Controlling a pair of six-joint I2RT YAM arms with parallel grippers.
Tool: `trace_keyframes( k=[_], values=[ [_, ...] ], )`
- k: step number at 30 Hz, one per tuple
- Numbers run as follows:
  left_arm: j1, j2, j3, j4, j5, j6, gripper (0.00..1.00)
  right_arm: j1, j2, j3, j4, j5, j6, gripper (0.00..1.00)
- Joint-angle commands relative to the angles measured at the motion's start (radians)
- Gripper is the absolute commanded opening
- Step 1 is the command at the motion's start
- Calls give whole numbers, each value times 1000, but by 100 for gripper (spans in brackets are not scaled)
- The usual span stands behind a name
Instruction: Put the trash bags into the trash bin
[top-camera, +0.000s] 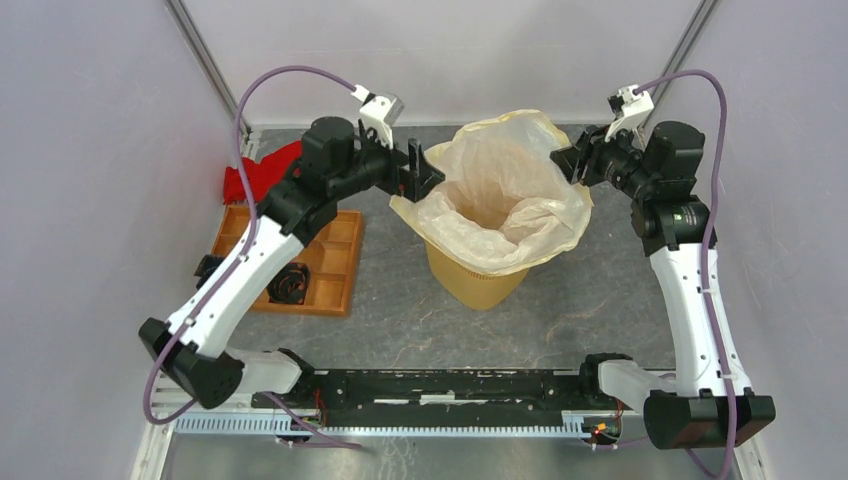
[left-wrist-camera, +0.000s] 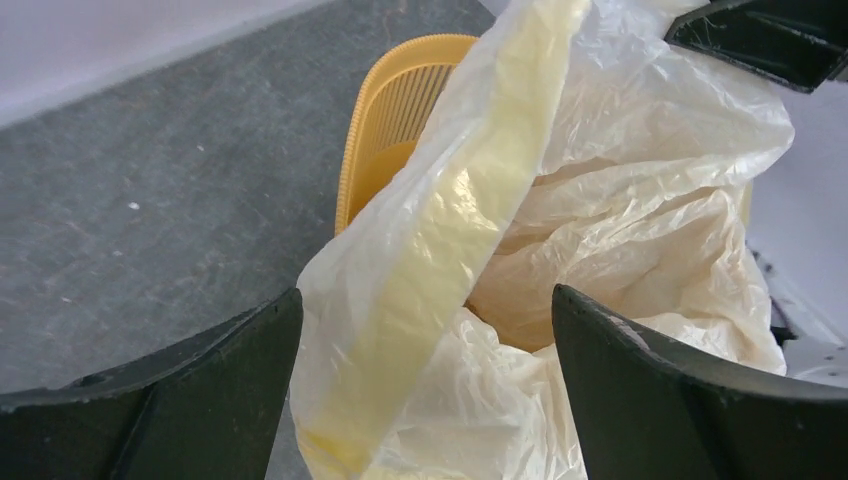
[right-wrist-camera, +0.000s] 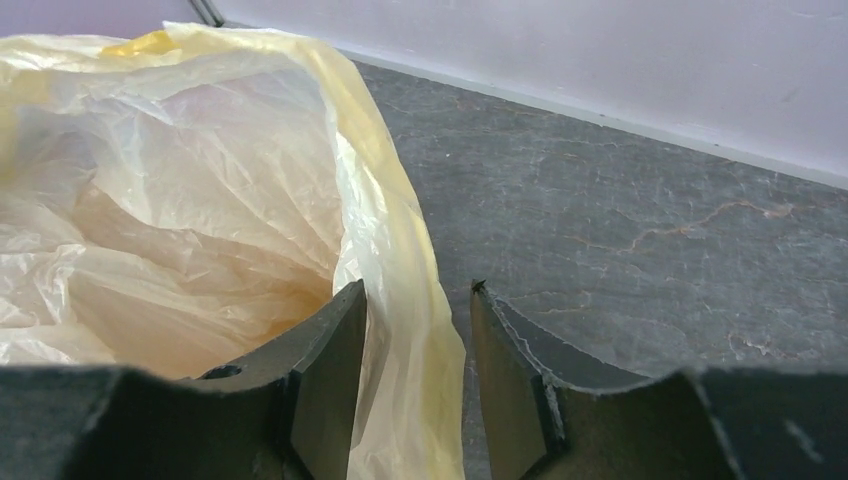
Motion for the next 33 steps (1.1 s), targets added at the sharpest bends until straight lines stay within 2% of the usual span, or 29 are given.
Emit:
trace_keyframes(
  k=[1, 3, 5, 8, 13, 16, 21, 27, 28, 30, 33],
  values=[
    [-127, -115, -59, 164, -209, 245, 100, -4, -37, -1, 46, -31, 4, 49],
    [-217, -102, -72, 201, -339, 335, 100, -5, -47, -11, 59, -16, 5, 49],
    [-254, -66, -57, 212, -408, 374, 100, -5, -61, -29, 80, 4, 10, 49],
    [-256, -8, 17, 170, -492, 333, 95, -7, -69, -45, 95, 21, 16, 49],
    [-255, 44, 107, 100, -603, 285, 80, -15, -63, -64, 118, 7, 29, 47],
    [-247, 53, 116, 94, -584, 275, 72, -29, -61, -65, 124, -4, 37, 45],
    [-206, 101, 186, 17, -532, 241, 47, -56, -51, -72, 138, -24, 51, 33],
    [-162, 161, 252, -30, -441, 202, 25, -65, -25, -75, 160, -70, 75, 23],
    [-153, 176, 269, -42, -428, 199, 20, -65, -20, -76, 159, -74, 76, 21],
    [-131, 201, 296, -59, -404, 182, 3, -67, -11, -79, 155, -69, 76, 18],
    [-76, 233, 311, -58, -356, 138, 2, -69, 14, -74, 127, -42, 67, 11]
  ],
)
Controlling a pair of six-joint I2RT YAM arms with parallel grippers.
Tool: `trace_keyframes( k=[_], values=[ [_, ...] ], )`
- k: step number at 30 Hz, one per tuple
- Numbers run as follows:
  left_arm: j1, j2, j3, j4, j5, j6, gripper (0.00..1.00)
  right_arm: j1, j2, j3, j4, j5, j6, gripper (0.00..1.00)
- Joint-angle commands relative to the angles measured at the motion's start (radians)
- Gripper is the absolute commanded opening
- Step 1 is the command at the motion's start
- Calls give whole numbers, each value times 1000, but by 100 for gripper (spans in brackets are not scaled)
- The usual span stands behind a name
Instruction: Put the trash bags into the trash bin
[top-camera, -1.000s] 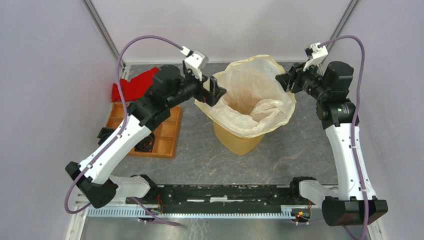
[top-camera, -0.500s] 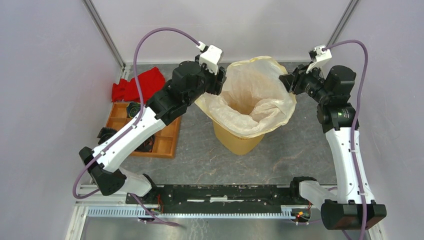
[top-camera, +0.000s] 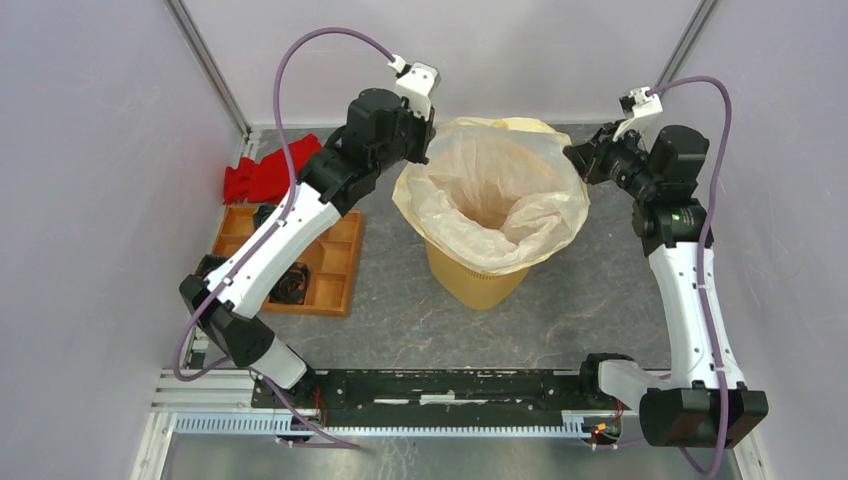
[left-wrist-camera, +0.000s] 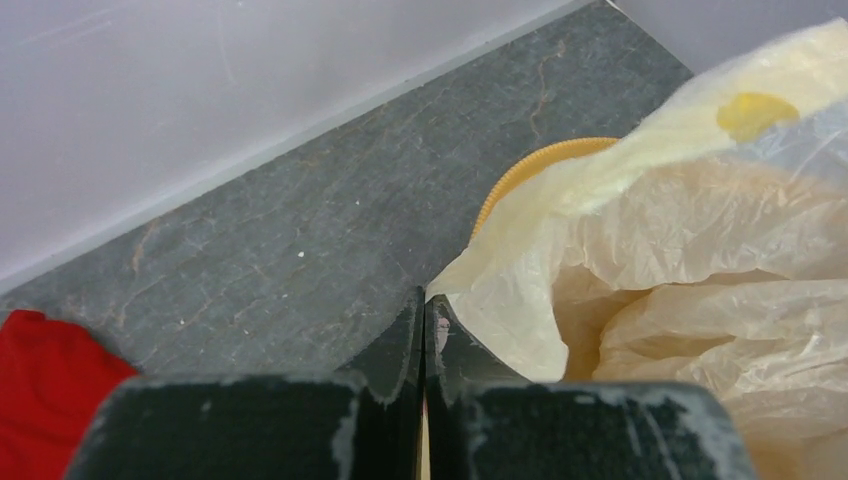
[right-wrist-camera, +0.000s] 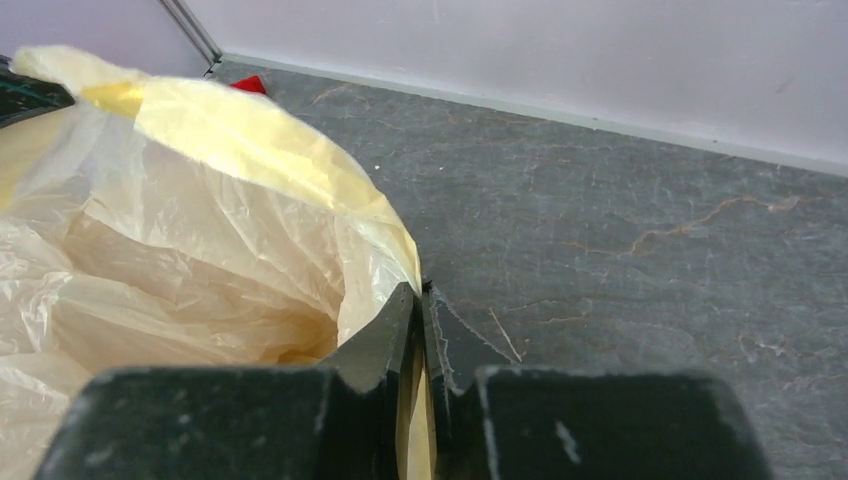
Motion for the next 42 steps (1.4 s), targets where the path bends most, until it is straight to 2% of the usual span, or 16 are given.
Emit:
trace_keyframes(
  k=[1, 5, 12, 17, 22, 26, 29, 35, 42],
  values=[
    [78, 51, 66, -22, 97, -94, 2, -6, 35, 2, 9, 13, -3, 10],
    [115, 118, 124, -35, 137, -140, 2, -6, 80, 9, -10, 70, -13, 9],
    [159, 213, 150, 12, 272, -205, 2, -6, 177, 51, -21, 46, -3, 10],
    [181, 246, 131, 28, 287, -238, 2, -5, 234, 63, -23, 67, -4, 19],
    [213, 257, 98, 23, 295, -278, 2, 0, 274, 44, -17, 54, 1, 21],
    [225, 227, 25, 22, 305, -288, 2, 23, 272, 11, -9, 65, -1, 28],
    [229, 171, -63, 38, 318, -301, 2, 35, 260, -12, -16, 90, -3, 28],
    [243, 56, -204, 84, 308, -315, 2, 85, 230, -43, -60, 247, -58, 32],
    [245, -57, -296, 77, 254, -317, 2, 140, 208, 65, -182, 417, -110, 45]
  ],
)
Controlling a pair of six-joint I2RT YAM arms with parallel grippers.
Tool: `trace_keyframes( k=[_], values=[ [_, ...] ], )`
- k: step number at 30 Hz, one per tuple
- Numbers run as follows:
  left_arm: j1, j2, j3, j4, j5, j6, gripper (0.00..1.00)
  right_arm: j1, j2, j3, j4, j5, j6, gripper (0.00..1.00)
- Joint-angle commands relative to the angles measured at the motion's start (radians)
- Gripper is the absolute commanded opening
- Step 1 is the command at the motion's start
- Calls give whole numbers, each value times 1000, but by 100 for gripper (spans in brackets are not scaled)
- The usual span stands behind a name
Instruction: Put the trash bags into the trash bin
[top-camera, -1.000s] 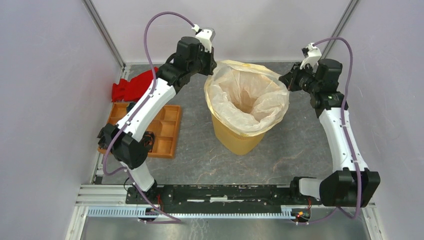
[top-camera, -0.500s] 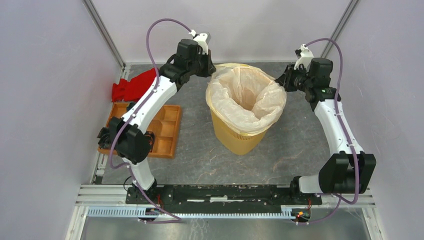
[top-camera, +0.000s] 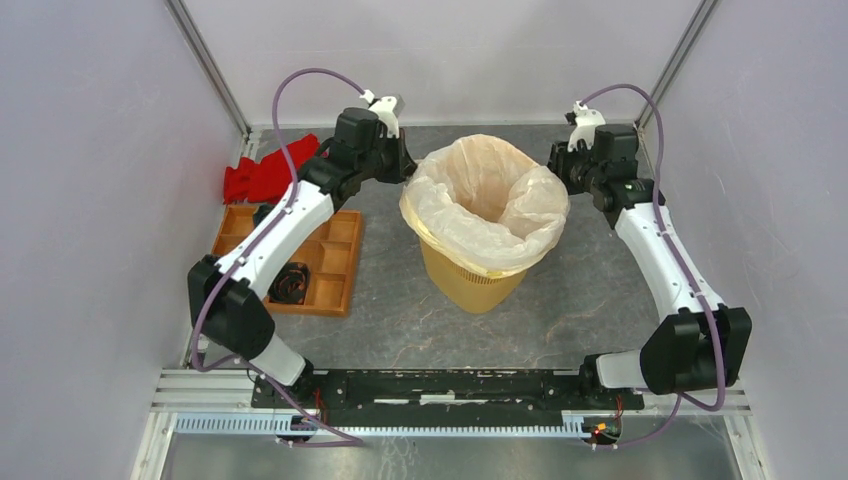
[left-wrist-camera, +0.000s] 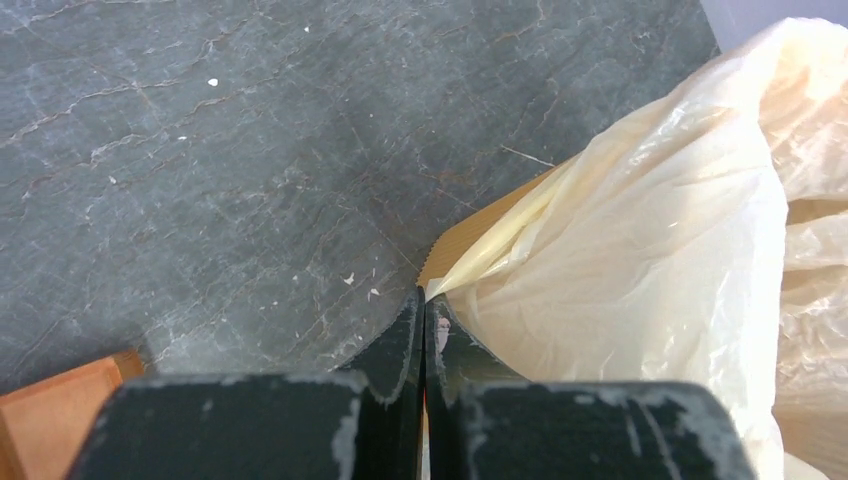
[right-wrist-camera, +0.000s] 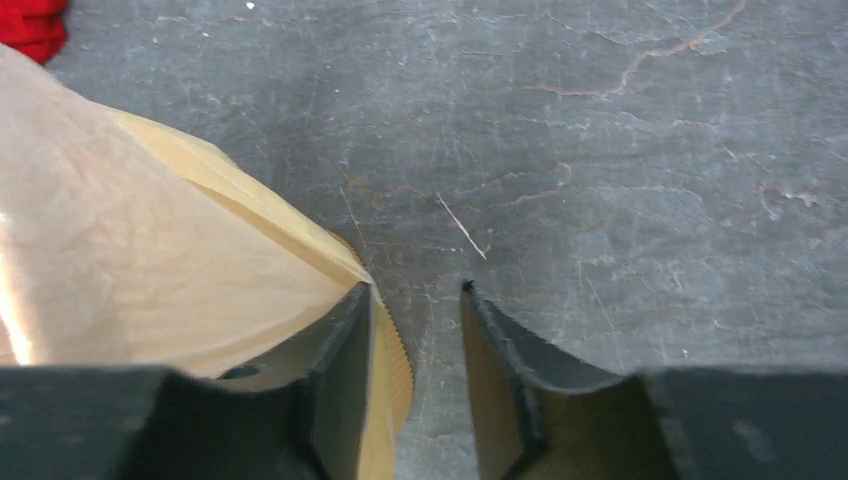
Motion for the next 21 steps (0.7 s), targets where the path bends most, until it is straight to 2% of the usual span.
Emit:
trace_keyframes(
  k=[1, 3, 4, 8, 11, 13, 16, 21],
  values=[
    [13, -136, -67, 50, -65, -37, 2, 17, -59, 108, -90, 156, -51, 47],
    [13, -200, -113, 78, -78, -44, 4, 18, -76, 142, -119, 201, -50, 54],
    [14, -231, -141, 97, -83, -52, 12, 21, -85, 160, -138, 229, -47, 57],
    [14, -338, -247, 151, -84, -114, 26, 36, -105, 260, -251, 395, -65, 70],
    [14, -389, -300, 145, -99, -124, 29, 43, -124, 322, -326, 470, -81, 76],
    [14, -418, -330, 145, -120, -114, 37, 43, -164, 316, -360, 476, -85, 77],
    [14, -429, -353, 149, -96, -100, 49, 46, -278, 222, -372, 447, -69, 83],
    [14, -418, -344, 165, -25, -99, 60, 45, -440, 31, -400, 264, -8, 82]
  ],
)
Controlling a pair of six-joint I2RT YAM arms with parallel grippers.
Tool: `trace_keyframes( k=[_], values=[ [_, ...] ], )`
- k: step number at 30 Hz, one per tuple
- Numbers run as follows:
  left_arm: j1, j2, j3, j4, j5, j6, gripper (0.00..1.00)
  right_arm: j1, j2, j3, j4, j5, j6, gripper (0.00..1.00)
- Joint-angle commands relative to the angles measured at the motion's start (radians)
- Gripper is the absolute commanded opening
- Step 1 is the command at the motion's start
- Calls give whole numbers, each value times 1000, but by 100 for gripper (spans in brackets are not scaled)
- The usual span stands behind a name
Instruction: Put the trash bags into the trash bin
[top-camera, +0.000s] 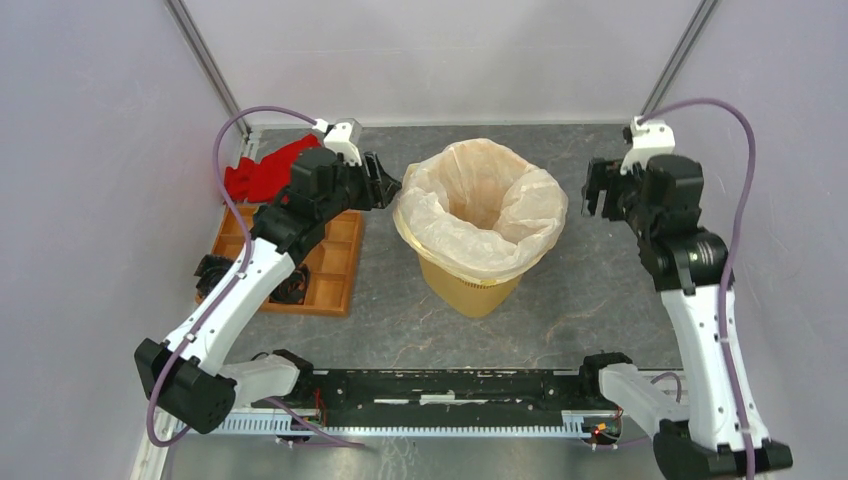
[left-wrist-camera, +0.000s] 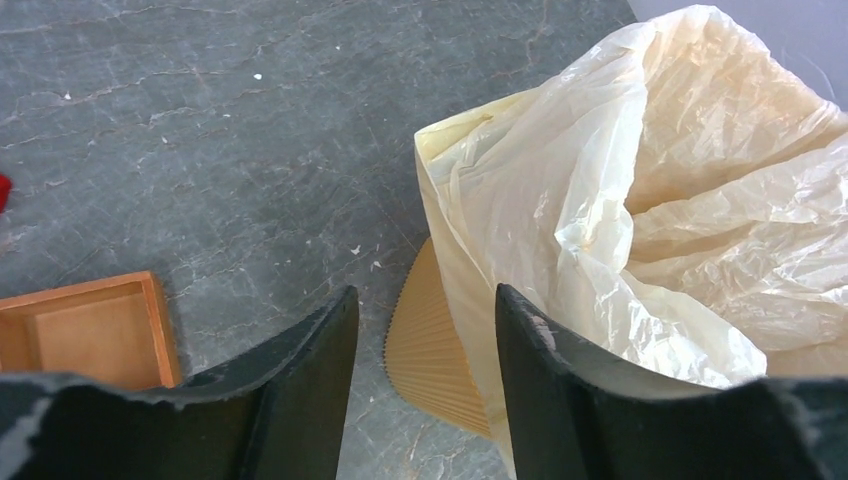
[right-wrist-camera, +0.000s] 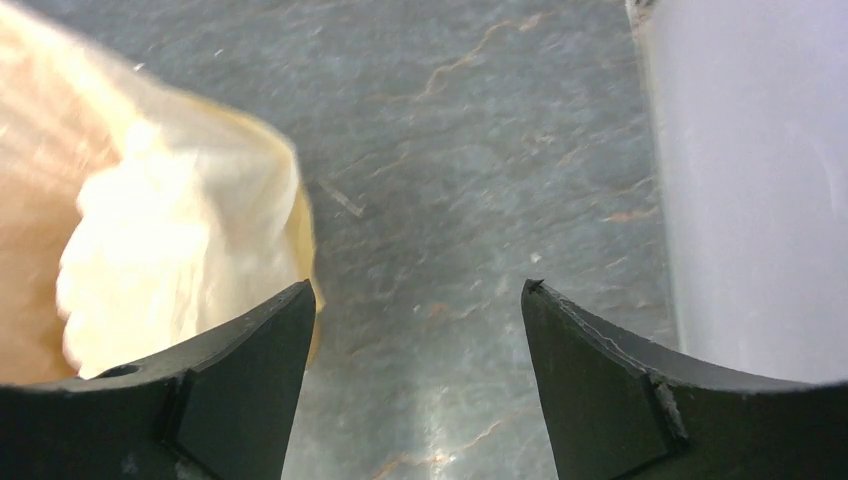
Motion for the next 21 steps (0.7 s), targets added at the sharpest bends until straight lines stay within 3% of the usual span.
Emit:
trace_keyframes(
  k=[1, 4, 10, 18, 21],
  values=[
    [5, -4, -1, 73, 67, -18, 62, 4, -111, -164, -34, -187, 56, 82],
    [5, -4, -34, 118, 125, -48, 61, 4, -187, -312, 33, -340, 98, 81],
    [4, -34, -160, 193, 186, -139, 43, 12, -192, -500, 368, -608, 256, 79],
    [3, -172, -316, 220, 181, -203, 41, 26, 37, -400, 571, -596, 209, 80],
    [4, -218, -321, 162, 124, -162, 43, 36, 91, -331, 486, -534, 153, 80]
  ],
)
